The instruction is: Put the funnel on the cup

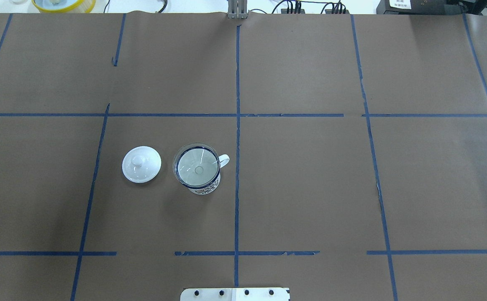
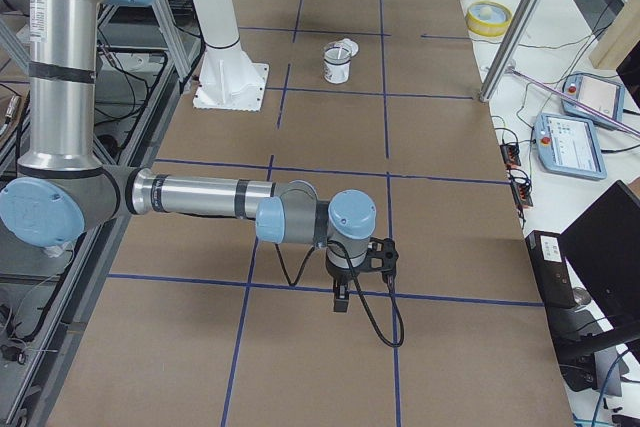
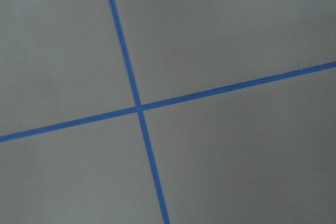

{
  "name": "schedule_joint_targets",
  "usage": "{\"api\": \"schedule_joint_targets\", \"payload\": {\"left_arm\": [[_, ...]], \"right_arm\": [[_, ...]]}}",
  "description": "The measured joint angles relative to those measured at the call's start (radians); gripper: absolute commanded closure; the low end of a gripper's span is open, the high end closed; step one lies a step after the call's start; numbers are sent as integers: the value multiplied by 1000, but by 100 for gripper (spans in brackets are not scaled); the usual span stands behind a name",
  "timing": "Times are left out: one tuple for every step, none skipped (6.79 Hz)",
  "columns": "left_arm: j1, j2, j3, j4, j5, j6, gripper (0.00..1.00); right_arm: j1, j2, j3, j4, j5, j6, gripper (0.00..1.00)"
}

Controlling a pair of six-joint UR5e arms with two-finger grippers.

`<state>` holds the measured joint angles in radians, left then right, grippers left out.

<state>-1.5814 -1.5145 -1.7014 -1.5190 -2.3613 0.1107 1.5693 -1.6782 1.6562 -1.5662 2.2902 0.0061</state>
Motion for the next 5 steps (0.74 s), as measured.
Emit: {"api": "schedule_joint_targets", "payload": {"left_arm": [[-18, 19, 2, 4, 1, 8, 0], [-27, 30, 2, 7, 2, 8, 0], [-29, 34, 4, 7, 3, 4, 0], [-29, 36, 11, 6, 1, 3, 0], [-28, 36, 20, 4, -3, 4, 0]], "right_arm": [[0, 0, 0, 0, 0, 0, 0], [0, 0, 0, 0, 0, 0, 0], [0, 0, 0, 0, 0, 0, 0], [0, 0, 0, 0, 0, 0, 0], [0, 0, 0, 0, 0, 0, 0]]}}
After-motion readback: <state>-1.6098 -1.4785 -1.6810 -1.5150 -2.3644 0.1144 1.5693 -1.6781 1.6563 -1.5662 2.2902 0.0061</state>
